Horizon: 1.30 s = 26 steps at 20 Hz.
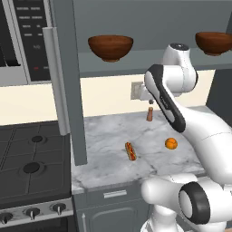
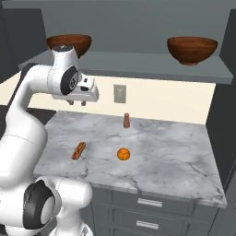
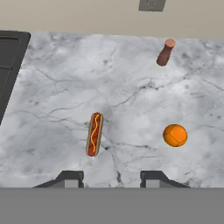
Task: Pick both bowls and place them on the counter. Then place the orange in one bowl and place the hot dog in the other bowl.
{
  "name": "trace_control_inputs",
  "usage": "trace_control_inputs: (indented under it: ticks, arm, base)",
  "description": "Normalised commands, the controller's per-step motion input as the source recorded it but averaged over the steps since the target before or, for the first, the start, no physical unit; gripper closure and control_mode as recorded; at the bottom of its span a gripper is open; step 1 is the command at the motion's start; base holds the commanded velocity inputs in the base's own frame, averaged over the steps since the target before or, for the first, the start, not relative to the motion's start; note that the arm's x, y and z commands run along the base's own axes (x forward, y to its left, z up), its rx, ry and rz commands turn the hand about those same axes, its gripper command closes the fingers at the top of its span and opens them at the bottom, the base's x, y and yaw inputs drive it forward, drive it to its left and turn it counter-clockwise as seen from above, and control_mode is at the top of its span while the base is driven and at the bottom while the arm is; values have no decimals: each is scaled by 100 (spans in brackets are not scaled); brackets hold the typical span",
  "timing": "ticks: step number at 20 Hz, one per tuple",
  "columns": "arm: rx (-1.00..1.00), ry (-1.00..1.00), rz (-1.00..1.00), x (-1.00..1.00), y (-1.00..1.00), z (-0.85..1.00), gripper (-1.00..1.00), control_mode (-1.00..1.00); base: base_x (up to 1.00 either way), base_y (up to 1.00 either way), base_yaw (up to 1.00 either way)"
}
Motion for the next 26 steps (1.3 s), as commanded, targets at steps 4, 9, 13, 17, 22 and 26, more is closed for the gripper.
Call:
trace_control_inputs:
  ticks: [4,9,13,17,22,26]
  arm:
    - [7,0,0,0,-15,0,-100,-100]
    - [22,0,0,0,-23,0,-100,-100]
    - [29,-7,-2,-1,-1,26,-100,-100]
    - [28,-19,-11,-21,0,40,-100,-100]
    - [17,-19,-10,-33,0,55,-100,-100]
    - [8,-20,-12,-27,0,58,-100,-100]
  base:
    - [0,0,0]
    - [0,0,0]
    - [0,0,0]
    - [0,0,0]
    - [0,0,0]
    - [0,0,0]
